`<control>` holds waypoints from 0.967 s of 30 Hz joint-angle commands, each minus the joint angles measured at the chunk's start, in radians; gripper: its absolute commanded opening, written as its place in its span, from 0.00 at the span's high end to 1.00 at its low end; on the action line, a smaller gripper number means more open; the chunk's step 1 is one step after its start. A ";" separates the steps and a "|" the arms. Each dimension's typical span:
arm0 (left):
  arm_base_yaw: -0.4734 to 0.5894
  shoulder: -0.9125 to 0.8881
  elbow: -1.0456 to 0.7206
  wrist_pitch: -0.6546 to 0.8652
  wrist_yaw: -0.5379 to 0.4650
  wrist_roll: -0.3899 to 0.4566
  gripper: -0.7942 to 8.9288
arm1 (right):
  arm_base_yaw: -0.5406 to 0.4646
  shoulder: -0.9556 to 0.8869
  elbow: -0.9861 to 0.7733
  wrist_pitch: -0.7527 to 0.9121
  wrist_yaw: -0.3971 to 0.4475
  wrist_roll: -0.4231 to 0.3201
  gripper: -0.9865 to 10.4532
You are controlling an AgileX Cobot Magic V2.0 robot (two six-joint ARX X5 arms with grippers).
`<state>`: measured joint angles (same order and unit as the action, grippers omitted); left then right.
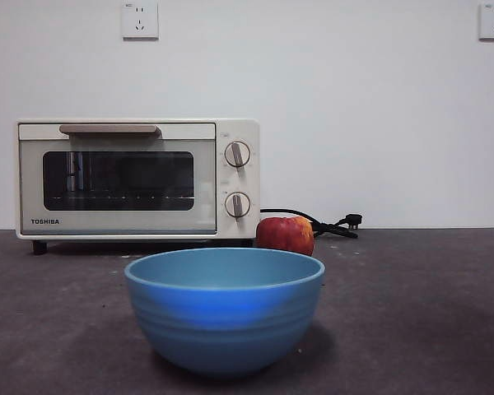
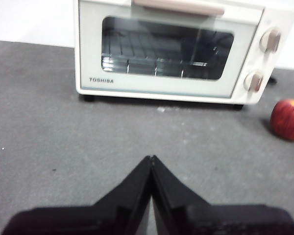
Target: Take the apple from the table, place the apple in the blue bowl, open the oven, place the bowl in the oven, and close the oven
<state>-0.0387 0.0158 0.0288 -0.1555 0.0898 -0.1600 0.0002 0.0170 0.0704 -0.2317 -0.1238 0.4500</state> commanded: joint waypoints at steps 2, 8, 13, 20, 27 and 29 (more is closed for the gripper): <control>-0.002 0.005 0.066 0.010 0.004 -0.057 0.92 | 0.000 0.058 0.113 -0.013 -0.017 0.100 0.92; -0.002 0.095 0.206 -0.044 0.005 -0.198 0.92 | 0.000 0.331 0.342 -0.118 -0.156 0.003 0.92; -0.002 0.257 0.314 -0.095 0.026 -0.242 0.92 | 0.001 0.650 0.572 -0.180 -0.264 -0.136 0.92; -0.002 0.502 0.438 -0.151 0.092 -0.241 0.92 | 0.060 1.069 0.929 -0.358 -0.272 -0.245 0.92; -0.002 0.671 0.494 -0.179 0.278 -0.237 0.92 | 0.237 1.369 1.220 -0.414 -0.179 -0.327 0.92; -0.002 0.713 0.494 -0.189 0.330 -0.237 0.92 | 0.307 1.492 1.345 -0.478 -0.147 -0.359 0.92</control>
<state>-0.0387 0.7307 0.5205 -0.3470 0.4133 -0.3946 0.3023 1.4876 1.4044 -0.7086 -0.2745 0.1223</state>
